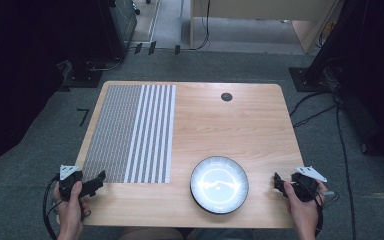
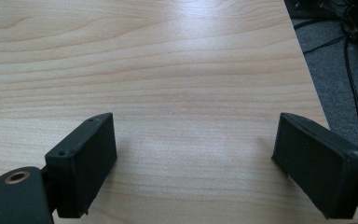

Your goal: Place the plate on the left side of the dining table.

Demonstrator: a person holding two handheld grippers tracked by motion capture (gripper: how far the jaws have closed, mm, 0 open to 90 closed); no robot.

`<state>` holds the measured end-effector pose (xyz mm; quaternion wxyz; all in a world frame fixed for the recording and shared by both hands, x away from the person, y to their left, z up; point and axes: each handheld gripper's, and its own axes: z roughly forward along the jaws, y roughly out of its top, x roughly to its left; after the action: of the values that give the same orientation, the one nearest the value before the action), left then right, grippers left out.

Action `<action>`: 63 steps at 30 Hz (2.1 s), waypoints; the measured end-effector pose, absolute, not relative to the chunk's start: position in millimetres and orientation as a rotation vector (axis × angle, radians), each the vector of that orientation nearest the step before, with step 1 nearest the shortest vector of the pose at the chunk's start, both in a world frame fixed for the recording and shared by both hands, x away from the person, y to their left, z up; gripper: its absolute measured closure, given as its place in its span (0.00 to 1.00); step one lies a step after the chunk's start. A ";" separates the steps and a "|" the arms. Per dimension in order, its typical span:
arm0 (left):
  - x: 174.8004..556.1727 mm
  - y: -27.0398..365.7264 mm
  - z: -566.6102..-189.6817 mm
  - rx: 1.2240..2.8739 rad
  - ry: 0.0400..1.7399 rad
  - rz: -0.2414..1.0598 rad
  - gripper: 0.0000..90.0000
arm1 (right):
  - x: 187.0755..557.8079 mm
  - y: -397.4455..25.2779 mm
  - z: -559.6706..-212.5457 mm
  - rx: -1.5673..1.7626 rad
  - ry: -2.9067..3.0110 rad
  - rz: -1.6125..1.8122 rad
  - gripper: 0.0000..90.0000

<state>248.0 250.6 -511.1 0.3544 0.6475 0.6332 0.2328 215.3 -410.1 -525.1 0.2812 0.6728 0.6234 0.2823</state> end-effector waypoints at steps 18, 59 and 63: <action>247.2 244.7 -505.9 1.704 1.625 0.629 0.16 | 215.3 -409.0 -524.8 1.819 1.644 0.751 0.16; 252.4 140.1 -484.0 1.754 1.410 0.498 0.15 | 211.9 -365.8 -493.8 1.809 1.608 1.019 0.18; 253.7 133.5 -484.8 1.764 1.403 0.489 0.15 | 212.6 -358.4 -491.8 1.807 1.611 1.035 0.19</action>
<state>253.7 133.5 -484.8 0.4056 0.6990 0.5562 0.1937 212.6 -358.4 -491.8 0.2518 0.6643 0.5921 0.3804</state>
